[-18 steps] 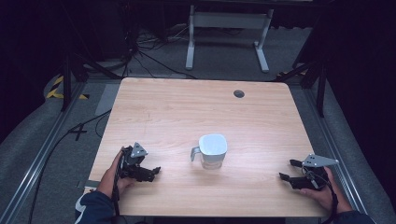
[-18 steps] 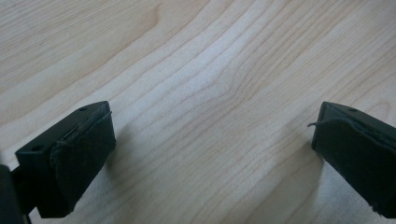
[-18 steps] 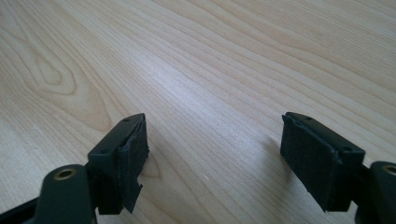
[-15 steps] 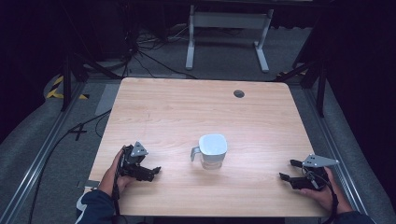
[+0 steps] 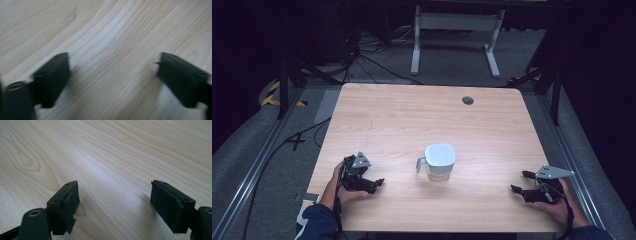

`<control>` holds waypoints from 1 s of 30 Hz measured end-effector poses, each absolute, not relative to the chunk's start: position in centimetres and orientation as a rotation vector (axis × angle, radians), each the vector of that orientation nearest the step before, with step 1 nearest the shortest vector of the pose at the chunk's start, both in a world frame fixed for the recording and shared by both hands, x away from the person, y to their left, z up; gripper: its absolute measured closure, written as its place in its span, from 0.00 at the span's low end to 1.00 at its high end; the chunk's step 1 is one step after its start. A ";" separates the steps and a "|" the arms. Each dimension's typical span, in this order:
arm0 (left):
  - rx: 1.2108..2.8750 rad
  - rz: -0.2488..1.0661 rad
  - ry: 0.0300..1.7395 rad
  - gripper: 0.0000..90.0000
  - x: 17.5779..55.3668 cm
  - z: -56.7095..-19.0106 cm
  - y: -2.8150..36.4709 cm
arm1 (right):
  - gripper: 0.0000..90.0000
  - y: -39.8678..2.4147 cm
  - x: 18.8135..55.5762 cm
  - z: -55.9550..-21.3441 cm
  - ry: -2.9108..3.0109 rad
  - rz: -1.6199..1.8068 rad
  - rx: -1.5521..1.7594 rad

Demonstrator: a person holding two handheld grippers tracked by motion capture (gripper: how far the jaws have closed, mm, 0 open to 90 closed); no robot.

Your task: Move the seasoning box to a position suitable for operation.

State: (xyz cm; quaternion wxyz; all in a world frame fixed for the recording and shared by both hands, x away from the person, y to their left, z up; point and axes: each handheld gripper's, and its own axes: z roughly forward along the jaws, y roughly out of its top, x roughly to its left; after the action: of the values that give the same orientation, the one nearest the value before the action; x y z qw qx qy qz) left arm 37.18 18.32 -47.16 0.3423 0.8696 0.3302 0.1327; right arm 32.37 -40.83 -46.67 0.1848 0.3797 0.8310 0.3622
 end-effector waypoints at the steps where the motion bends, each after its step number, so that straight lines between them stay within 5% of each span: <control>1: 2.259 0.387 0.840 0.31 37.2 -46.9 18.1 | 0.25 -40.8 32.4 -46.7 2.342 1.021 1.070; 4: 2.214 0.374 0.832 0.25 37.2 -46.0 17.4 | 0.25 -40.8 32.4 -46.7 2.342 1.021 1.070; 6: 2.174 0.410 0.786 0.36 37.2 -45.2 16.8 | 0.25 -40.8 32.4 -46.7 2.342 1.021 1.070; 12: 2.134 0.410 0.701 0.48 37.4 -43.1 14.7 | 0.25 -40.8 32.4 -46.7 2.342 1.021 1.070; 30: 2.005 0.425 0.565 0.54 38.0 -38.6 10.3 | 0.25 -40.8 32.4 -46.7 2.341 1.020 1.070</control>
State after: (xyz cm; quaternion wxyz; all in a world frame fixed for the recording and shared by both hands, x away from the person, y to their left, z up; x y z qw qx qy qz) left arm 38.03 10.28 -38.61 0.4864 0.8240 0.2322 0.1746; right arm 32.36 -40.83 -46.67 0.1852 0.3799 0.8308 0.3621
